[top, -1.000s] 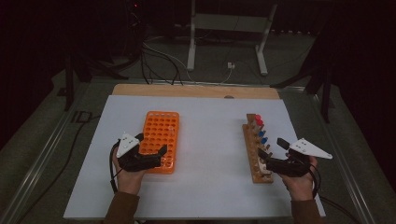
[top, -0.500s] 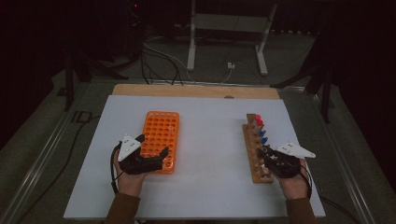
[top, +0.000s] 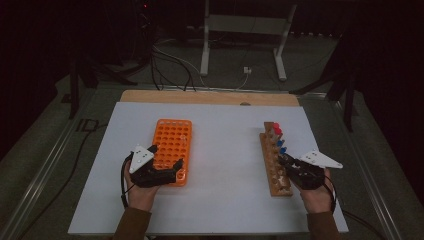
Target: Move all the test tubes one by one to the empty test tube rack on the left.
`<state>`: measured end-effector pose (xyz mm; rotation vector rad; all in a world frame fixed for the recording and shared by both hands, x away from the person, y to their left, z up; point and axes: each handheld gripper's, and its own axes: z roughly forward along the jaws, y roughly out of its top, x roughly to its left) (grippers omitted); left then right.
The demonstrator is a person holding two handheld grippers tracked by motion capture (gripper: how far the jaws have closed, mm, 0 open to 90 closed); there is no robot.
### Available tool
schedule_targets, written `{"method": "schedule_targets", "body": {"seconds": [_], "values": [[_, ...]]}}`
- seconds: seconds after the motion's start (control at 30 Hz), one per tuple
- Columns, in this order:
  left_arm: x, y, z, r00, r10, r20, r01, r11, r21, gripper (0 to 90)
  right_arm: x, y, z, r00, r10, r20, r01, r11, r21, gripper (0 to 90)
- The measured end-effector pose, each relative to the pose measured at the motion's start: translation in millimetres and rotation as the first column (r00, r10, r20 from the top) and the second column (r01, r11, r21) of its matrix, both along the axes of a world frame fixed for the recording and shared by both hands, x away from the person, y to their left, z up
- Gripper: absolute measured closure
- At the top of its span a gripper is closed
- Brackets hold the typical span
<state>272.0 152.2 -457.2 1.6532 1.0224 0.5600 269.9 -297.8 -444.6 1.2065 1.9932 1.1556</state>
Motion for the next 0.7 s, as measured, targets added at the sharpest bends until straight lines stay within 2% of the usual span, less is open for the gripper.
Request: {"method": "schedule_targets", "body": {"seconds": [0.13,0.47,0.53,0.7], "values": [[0.2,-3.5,0.1,0.9999,-0.009,0.006,0.009,1.0,-0.003,0.6,-2.3,-0.5,10.0,0.9998,0.006,0.017,-0.006,1.0,0.003,76.5],[0.7,-21.9,8.9,0.9974,-0.056,0.046,0.055,0.9981,0.028,0.6,-8.6,0.8,41.0,0.996,0.025,0.086,-0.024,0.9997,-0.007,76.6],[2.0,-26.8,11.3,0.9966,-0.067,0.048,0.066,0.9977,0.014,0.6,-9.4,2.6,44.6,0.9951,0.032,0.093,-0.032,0.9995,0.004,76.6],[4.9,-45.0,20.0,0.9932,-0.107,0.045,0.106,0.9941,0.022,0.6,-10.1,12.3,46.8,0.9934,0.068,0.092,-0.07,0.9974,0.018,76.6]]}}
